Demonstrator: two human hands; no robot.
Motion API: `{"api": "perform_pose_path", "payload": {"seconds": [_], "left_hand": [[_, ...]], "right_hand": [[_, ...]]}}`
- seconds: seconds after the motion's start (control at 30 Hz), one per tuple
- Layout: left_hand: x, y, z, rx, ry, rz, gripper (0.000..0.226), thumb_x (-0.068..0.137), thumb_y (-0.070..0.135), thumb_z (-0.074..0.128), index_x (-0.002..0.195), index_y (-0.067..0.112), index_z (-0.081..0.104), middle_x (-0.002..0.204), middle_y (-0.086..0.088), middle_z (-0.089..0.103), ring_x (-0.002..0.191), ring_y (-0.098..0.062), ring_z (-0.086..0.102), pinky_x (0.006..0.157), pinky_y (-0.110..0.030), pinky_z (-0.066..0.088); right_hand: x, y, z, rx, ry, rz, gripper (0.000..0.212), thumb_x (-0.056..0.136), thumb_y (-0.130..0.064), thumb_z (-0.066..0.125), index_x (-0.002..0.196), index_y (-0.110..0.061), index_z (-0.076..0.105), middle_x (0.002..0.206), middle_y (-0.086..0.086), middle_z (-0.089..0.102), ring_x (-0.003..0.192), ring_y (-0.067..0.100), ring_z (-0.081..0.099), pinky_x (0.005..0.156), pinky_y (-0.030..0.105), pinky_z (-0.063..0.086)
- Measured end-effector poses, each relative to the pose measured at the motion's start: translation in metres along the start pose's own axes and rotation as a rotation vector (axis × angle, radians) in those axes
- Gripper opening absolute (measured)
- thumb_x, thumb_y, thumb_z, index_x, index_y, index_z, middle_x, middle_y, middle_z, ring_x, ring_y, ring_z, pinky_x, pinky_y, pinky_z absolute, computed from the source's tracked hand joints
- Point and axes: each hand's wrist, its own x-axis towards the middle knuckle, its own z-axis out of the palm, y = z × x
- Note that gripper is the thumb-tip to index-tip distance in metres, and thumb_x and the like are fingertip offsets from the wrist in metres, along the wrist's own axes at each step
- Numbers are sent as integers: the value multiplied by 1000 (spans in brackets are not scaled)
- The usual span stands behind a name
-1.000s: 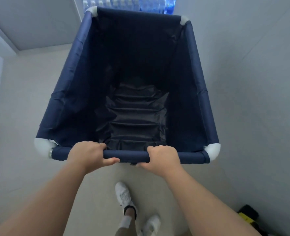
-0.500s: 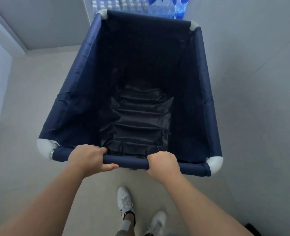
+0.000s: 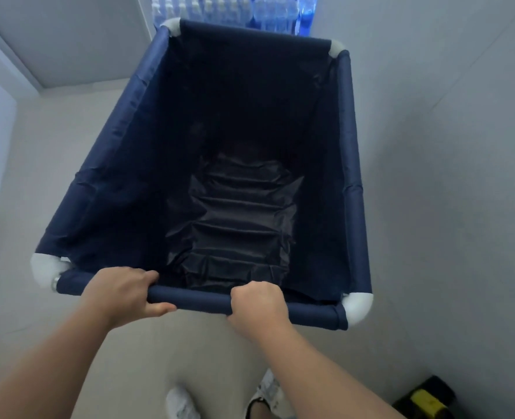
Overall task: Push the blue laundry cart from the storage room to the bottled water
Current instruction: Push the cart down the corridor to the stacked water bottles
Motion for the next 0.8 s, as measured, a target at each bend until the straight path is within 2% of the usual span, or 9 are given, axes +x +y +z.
{"api": "perform_pose_path", "payload": {"seconds": [0.3,0.53,0.8], "left_hand": [[-31,-5,7,-2,28,63,84,58,105,12,73,33,51,65,14,58,58,-9,49,51,-31,28],[-56,-21,12,5,38,173,83,60,104,13,75,32,52,67,11,59,61,-12,55,54,-33,33],[-32,-31,1,15,37,236,84,59,104,14,71,31,54,61,11,58,57,-11,55,54,-31,40]], "right_hand": [[-34,-40,17,-6,30,133,20,88,-41,55,92,-22,62,67,-4,49,65,23,51,58,34,40],[-60,-83,41,10,23,211,26,89,-47,52,95,-23,61,67,-6,47,64,21,50,58,34,39],[-54,-91,36,3,14,277,15,88,-38,55,94,-25,61,72,-5,50,67,21,50,60,34,37]]}}
